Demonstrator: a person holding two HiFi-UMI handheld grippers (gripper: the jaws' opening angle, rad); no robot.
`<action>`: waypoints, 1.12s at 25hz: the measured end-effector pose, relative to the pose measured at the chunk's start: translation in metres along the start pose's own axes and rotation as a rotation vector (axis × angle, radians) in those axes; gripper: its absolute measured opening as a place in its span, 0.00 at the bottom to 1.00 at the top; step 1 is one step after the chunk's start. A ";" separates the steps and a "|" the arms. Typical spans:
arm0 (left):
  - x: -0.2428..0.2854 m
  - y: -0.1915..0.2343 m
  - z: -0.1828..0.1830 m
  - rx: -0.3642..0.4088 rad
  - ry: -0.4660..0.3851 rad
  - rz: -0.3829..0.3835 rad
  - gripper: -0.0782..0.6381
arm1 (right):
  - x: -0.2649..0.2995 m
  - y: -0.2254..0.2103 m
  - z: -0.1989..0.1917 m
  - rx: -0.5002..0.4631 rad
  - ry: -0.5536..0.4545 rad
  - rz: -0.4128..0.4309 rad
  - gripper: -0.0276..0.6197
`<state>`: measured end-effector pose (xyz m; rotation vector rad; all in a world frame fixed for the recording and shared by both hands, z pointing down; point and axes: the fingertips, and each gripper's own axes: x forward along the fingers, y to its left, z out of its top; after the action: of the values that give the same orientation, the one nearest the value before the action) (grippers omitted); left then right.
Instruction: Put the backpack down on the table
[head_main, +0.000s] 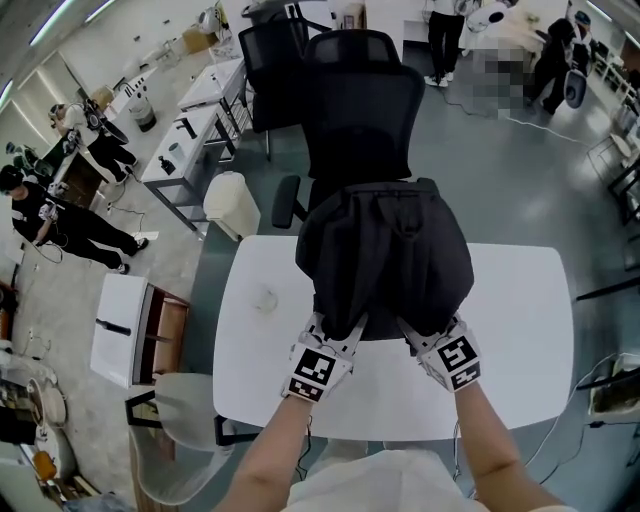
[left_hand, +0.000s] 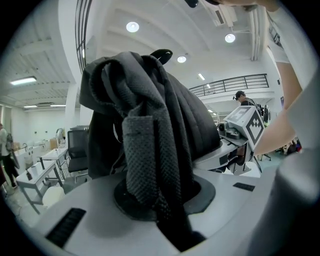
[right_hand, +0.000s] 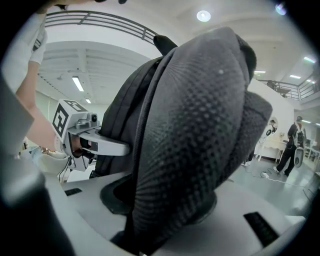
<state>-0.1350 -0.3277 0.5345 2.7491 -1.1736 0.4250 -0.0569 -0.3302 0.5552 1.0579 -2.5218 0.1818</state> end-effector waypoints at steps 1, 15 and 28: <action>0.004 0.001 -0.005 -0.010 0.003 -0.002 0.24 | 0.003 -0.002 -0.004 0.005 0.007 0.001 0.32; 0.033 0.020 -0.075 -0.098 0.114 0.003 0.24 | 0.046 -0.005 -0.065 0.082 0.104 0.024 0.33; 0.040 0.022 -0.115 -0.154 0.178 -0.011 0.24 | 0.063 0.003 -0.104 0.153 0.162 0.036 0.33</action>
<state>-0.1484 -0.3450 0.6566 2.5274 -1.0988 0.5408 -0.0663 -0.3418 0.6757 1.0109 -2.4127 0.4589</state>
